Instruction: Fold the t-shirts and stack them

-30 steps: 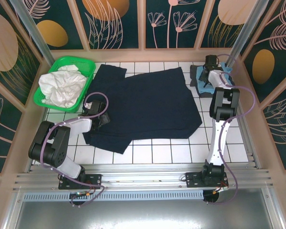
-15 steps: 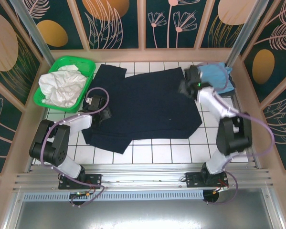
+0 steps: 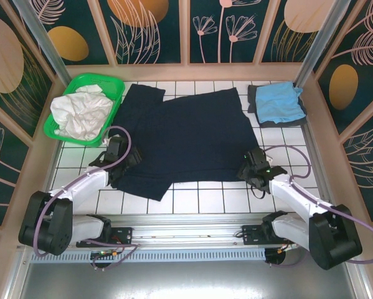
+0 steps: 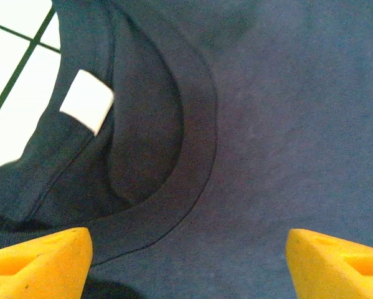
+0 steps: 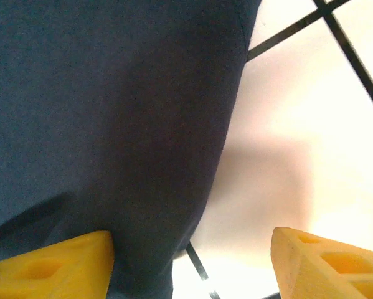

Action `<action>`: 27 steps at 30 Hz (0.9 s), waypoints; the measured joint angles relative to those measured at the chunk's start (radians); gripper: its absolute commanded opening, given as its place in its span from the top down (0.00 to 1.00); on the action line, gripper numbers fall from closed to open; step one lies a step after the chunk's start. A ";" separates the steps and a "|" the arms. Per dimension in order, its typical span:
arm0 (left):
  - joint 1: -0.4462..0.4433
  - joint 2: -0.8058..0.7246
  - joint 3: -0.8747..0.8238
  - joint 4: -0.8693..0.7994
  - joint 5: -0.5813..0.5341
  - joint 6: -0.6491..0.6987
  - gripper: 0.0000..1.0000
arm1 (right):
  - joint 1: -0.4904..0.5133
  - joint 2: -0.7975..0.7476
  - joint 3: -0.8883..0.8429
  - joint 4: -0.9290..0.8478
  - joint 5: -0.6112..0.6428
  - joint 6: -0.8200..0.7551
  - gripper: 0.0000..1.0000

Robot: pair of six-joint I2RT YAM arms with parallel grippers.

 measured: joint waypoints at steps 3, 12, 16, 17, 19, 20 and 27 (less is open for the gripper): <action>0.000 0.021 -0.001 0.001 0.000 -0.003 0.19 | -0.043 0.085 0.025 0.075 -0.044 -0.016 0.39; 0.000 0.017 -0.019 0.002 -0.008 -0.007 0.19 | -0.026 0.345 0.352 0.159 -0.111 -0.098 0.35; 0.000 0.008 -0.019 0.001 -0.010 -0.007 0.19 | -0.018 0.512 0.535 0.182 -0.140 -0.150 0.34; 0.000 0.004 -0.019 0.000 -0.011 -0.007 0.19 | -0.013 0.538 0.568 0.177 -0.138 -0.163 0.33; 0.000 -0.007 -0.019 -0.006 -0.015 -0.007 0.19 | 0.010 0.547 0.591 0.154 -0.099 -0.179 0.33; 0.000 -0.015 -0.020 -0.010 -0.016 -0.007 0.19 | 0.029 0.534 0.592 0.127 -0.059 -0.184 0.33; 0.000 -0.074 -0.047 -0.023 -0.006 -0.014 0.20 | 0.123 0.126 0.323 -0.067 0.126 -0.092 0.46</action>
